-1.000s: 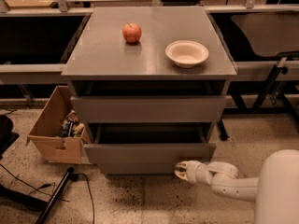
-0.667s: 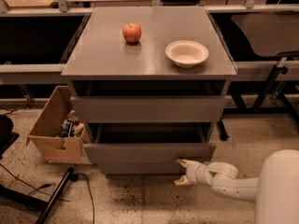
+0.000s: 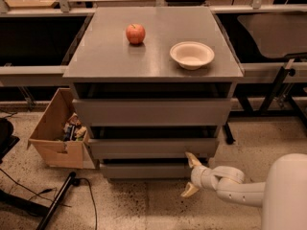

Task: Close middle drawer

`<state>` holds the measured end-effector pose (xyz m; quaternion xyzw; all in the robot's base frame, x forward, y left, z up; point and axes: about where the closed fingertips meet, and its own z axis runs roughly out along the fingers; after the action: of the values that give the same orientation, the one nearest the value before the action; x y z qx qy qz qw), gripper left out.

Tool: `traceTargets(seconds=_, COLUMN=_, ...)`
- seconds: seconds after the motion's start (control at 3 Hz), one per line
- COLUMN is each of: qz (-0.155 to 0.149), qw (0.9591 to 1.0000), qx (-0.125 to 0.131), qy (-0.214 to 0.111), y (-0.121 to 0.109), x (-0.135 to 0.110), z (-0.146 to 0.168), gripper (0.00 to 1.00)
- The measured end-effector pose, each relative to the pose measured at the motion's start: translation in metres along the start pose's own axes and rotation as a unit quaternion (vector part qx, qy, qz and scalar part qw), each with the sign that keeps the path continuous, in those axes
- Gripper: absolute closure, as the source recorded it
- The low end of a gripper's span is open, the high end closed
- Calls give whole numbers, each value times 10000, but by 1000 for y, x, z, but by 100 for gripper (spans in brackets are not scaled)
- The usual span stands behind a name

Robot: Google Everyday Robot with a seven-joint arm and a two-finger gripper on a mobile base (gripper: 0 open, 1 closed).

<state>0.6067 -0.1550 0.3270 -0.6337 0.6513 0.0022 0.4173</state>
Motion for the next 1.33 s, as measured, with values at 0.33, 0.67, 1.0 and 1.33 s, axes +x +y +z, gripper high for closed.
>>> traceTargets(seconds=0.33, qz=0, qw=10000, qx=0, qy=0, y=0, x=0, z=0, gripper=17)
traceTargets(seconds=0.67, qz=34, qw=9999, qx=14, qy=111, y=1, x=1, z=-7, gripper=40)
traceTargets(seconds=1.0, qz=-26, qw=9994, qx=-62, qy=326, y=5, x=0, z=-32, gripper=63)
traceTargets(seconds=1.33, qz=-255, qw=9971, qx=-402, qy=590, y=14, x=-15, z=-88, gripper=94)
